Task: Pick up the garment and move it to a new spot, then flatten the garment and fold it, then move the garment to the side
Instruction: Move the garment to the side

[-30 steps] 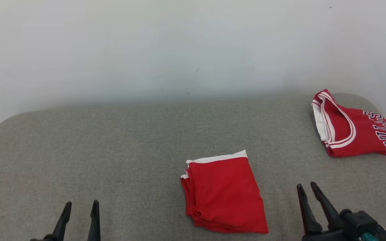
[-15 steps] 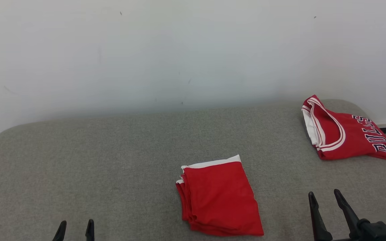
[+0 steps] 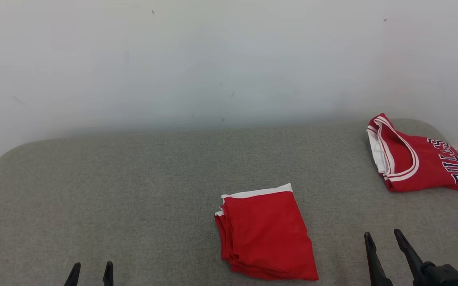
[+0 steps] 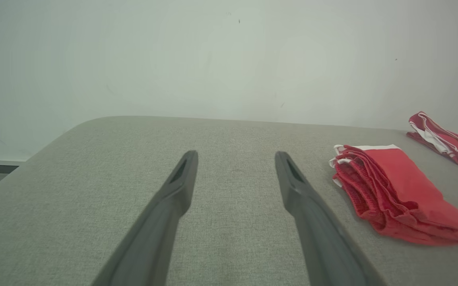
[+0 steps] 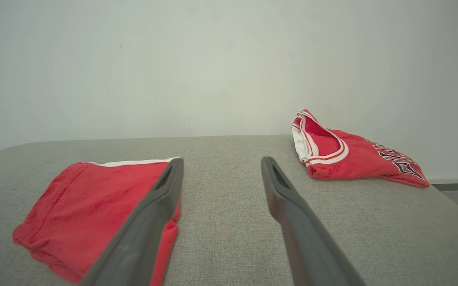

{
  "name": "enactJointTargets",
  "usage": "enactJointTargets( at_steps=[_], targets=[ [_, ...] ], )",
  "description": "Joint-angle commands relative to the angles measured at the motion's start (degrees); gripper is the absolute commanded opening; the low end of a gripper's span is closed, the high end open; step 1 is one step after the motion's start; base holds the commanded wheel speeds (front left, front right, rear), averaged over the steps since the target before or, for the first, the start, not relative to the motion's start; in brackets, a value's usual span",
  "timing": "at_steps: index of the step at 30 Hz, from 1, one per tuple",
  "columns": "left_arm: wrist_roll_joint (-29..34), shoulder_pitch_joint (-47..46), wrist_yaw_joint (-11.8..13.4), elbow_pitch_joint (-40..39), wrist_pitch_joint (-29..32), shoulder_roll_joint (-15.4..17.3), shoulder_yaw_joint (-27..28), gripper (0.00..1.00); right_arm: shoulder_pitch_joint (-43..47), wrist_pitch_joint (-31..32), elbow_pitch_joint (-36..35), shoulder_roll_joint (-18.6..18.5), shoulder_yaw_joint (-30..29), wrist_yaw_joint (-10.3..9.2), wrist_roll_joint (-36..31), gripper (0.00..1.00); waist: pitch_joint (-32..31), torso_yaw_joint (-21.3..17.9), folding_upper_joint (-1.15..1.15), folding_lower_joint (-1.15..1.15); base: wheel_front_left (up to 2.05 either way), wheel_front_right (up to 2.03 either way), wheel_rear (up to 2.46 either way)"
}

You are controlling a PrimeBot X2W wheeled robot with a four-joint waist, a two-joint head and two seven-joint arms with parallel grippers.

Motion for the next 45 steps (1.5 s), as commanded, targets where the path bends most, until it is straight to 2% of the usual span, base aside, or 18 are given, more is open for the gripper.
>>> enactJointTargets(
  at_steps=[1, 6, 14, 17, 20, 24, 31, 32, 33, 38, 43, 45],
  targets=[
    [0.1, -0.6, 0.1, 0.1, -0.1, 0.1, -0.1, 1.00, -0.6, 0.0, 0.3, -0.3, 0.0, -0.16, 0.0, 1.00, 0.3, 0.3, 0.00, 0.00, 0.00, 0.00, 0.00],
    [0.2, -2.2, 0.1, 0.3, -0.1, -0.2, -1.0, 1.00, -4.4, 1.2, 3.1, -0.9, 1.3, -0.16, -0.3, 1.00, 1.3, 2.1, 0.00, 0.00, 0.00, 0.00, 0.00],
    [-0.4, -4.5, 0.1, 1.1, -0.1, 0.0, -2.4, 1.00, -13.6, 6.9, 12.6, -0.3, 3.9, -0.16, -1.2, 1.00, 3.6, 6.4, 0.00, 0.00, 0.00, 0.00, 0.00],
    [-1.0, -5.7, 0.1, 1.5, -0.1, 0.4, -3.3, 1.00, -18.3, 8.9, 20.5, 0.0, 4.7, -0.16, -0.7, 1.00, 5.1, 9.2, 0.00, 0.00, 0.00, 0.00, 0.00],
    [-1.0, -6.4, 0.1, 1.7, -0.1, 0.5, -3.9, 1.00, -20.6, 8.4, 24.4, 0.0, 5.1, -0.16, -0.8, 1.00, 6.0, 10.6, 0.00, 0.00, 0.00, 0.00, 0.00],
    [-1.5, -7.9, 0.1, 1.8, -0.1, 0.7, -4.5, 1.00, -25.1, 7.4, 34.4, 0.2, 5.0, -0.16, -0.4, 1.00, 8.5, 12.9, 0.00, 0.00, 0.00, 0.00, 0.00],
    [-2.0, -9.1, 0.1, 2.0, -0.1, 0.7, -4.1, 1.00, -28.4, 5.3, 45.1, 2.0, 6.2, -0.16, 0.0, 1.00, 10.2, 13.4, 0.00, 0.00, 0.00, 0.00, 0.00],
    [-2.0, -9.0, 0.1, 1.9, -0.1, 0.6, -3.9, 1.00, -28.5, 5.4, 46.2, 2.4, 6.9, -0.15, 0.4, 0.27, 10.2, 13.2, 0.00, 0.00, 0.00, 0.00, 0.00],
    [-1.9, -8.8, 0.1, 1.9, -0.1, 0.5, -3.7, 1.00, -28.5, 5.2, 47.0, 3.0, 7.6, -0.15, 1.0, 0.00, 10.1, 12.9, 0.00, 0.00, 0.00, 0.00, 0.00],
    [-2.0, -9.4, 0.1, 1.9, -0.1, 0.1, -3.9, 1.00, -31.5, 4.1, 48.7, 2.4, 10.5, -0.17, 2.9, 0.00, 10.2, 11.3, 0.00, 0.00, 0.00, 0.00, 0.00],
    [-2.6, -11.6, 0.1, 1.1, -0.1, -0.3, -5.0, 1.00, -38.4, 4.5, 47.7, -0.5, 14.6, -0.17, 3.8, 0.00, 12.5, 9.1, 0.00, 0.00, 0.00, 0.00, 0.00],
    [-2.9, -13.1, 0.1, 0.7, -0.1, -0.4, -5.6, 1.00, -41.5, 5.1, 47.0, -2.7, 16.1, -0.17, 4.4, 0.00, 14.2, 8.0, 0.00, 0.00, 0.00, 0.00, 0.00]
  ],
)
